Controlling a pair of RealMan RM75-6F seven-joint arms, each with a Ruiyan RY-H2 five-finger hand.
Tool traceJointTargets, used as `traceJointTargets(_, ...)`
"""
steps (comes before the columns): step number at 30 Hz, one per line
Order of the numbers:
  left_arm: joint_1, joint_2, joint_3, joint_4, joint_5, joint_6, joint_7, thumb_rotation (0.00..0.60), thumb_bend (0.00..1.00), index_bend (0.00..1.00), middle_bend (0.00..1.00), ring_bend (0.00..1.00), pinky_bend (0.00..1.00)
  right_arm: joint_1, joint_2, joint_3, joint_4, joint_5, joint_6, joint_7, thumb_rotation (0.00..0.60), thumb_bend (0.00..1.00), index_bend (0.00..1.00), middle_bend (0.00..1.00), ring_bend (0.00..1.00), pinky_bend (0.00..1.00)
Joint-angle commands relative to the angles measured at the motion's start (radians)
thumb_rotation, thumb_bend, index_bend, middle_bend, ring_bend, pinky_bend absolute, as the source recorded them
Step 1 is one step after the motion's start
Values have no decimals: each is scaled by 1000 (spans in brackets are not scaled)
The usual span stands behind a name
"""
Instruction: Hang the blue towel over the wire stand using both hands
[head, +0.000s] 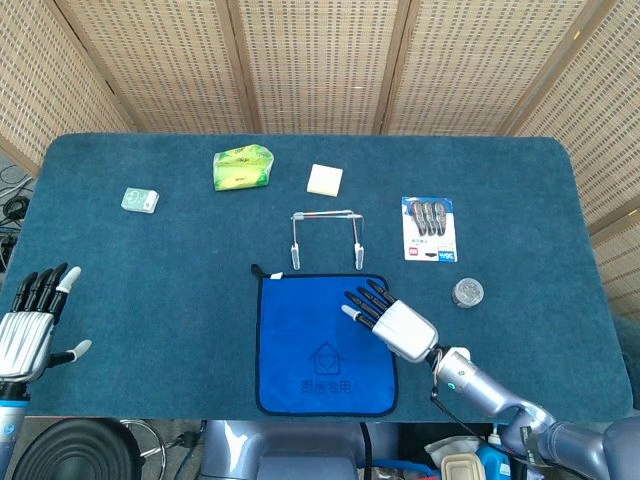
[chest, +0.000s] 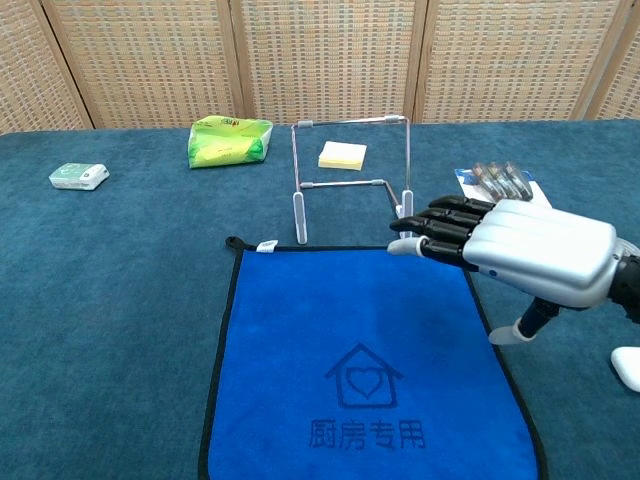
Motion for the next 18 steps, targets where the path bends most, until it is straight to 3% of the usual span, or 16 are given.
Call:
traceJointTargets(1,0,0,1,1,1,0,-1,600,44,0,0,0,0,8,-11,-8,15,-3,-5,-6,600,0,25,0,0,0)
traceJointTargets(18,-3,5,2,-2,1,-2,-11,600,44,0,0,0,0,15,-54,-53,123,13,16,13,600,0,34,0,0,0)
